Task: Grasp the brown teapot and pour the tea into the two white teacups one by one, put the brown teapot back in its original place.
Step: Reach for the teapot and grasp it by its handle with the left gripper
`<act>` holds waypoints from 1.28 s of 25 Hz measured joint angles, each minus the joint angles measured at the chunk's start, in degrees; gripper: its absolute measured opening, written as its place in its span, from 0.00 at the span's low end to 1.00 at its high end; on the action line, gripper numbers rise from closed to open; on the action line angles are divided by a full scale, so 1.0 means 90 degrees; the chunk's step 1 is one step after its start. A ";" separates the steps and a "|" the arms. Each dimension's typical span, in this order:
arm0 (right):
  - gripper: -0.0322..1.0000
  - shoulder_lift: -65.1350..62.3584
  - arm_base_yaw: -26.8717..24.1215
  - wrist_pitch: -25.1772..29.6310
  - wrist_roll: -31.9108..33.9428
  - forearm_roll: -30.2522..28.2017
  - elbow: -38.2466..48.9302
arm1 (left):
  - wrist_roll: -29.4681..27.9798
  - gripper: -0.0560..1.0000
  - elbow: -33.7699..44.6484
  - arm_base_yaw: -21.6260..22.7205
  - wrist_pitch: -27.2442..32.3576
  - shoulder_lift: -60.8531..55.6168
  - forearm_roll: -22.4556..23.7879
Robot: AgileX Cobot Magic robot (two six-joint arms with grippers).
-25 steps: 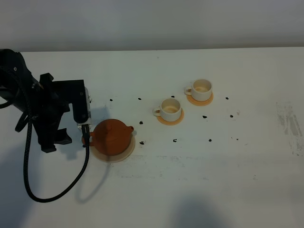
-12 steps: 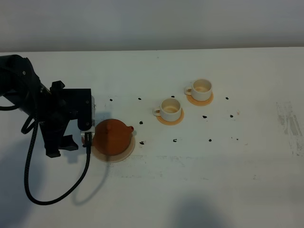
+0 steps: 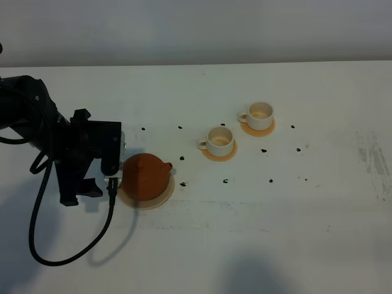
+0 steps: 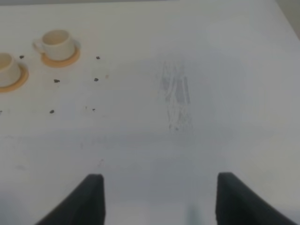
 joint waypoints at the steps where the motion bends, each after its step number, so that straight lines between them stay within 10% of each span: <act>1: 0.52 0.0000 0.0000 0.0000 0.0000 0.0000 0.0000 | 0.0024 0.67 0.0000 0.0000 0.0000 0.0034 -0.0021; 32: 0.52 0.0000 0.0000 0.0000 0.0000 0.0000 0.0000 | 0.0017 0.52 -0.0005 -0.0123 -0.0278 0.0218 -0.0667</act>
